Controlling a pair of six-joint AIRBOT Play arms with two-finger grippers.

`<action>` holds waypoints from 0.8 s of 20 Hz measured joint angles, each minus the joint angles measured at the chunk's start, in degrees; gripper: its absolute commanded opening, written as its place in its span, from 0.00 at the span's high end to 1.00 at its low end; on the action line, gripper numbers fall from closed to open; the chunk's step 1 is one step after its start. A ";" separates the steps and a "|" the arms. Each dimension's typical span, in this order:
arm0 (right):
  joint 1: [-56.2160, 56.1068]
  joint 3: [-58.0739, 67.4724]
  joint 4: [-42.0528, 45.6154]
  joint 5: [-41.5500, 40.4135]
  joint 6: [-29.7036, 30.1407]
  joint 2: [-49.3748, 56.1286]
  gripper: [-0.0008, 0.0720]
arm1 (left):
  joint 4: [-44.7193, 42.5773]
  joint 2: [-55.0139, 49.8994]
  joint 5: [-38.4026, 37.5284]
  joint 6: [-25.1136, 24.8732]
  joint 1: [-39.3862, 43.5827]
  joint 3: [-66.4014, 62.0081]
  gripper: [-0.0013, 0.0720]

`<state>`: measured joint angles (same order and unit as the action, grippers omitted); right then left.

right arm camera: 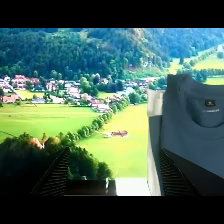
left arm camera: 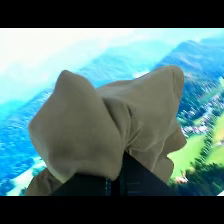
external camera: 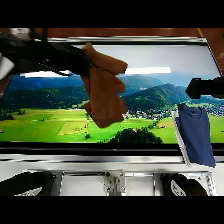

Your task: Fold the shirts.

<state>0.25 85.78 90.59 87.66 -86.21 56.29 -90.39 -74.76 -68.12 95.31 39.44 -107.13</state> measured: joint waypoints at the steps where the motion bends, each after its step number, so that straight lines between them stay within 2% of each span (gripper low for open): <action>1: 0.00 0.24 1.11 1.44 0.04 -0.28 0.06 | 0.24 -1.84 0.20 0.11 1.79 0.07 0.93; 4: 0.00 0.63 3.54 3.96 0.07 -0.37 0.06 | 4.52 -9.05 2.51 0.35 6.05 0.24 0.93; 6: 0.00 0.72 4.35 4.81 0.07 0.31 0.06 | 10.29 -14.86 5.29 0.44 8.50 0.24 0.91; 7: 0.00 0.76 4.61 4.90 0.07 0.92 0.06 | 13.22 -17.81 6.82 0.44 9.62 0.28 0.65; 8: 0.00 0.81 4.85 4.90 0.04 1.55 0.06 | 16.41 -20.50 8.22 0.44 10.38 0.28 0.17; 9: 0.00 0.81 5.01 4.85 0.02 2.47 0.06 | 19.12 -22.67 9.27 0.44 10.84 0.28 0.06; 12: 0.02 0.81 5.31 3.65 0.02 5.81 0.06 | 25.53 -26.34 9.07 0.52 9.86 0.24 0.08; 16: 1.60 0.81 3.89 1.95 0.66 11.58 0.06 | 27.54 -24.87 0.98 -0.70 1.66 0.22 0.08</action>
<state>1.85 86.59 94.48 89.60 -85.56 67.88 -62.85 -99.63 -67.13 94.61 41.10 -106.91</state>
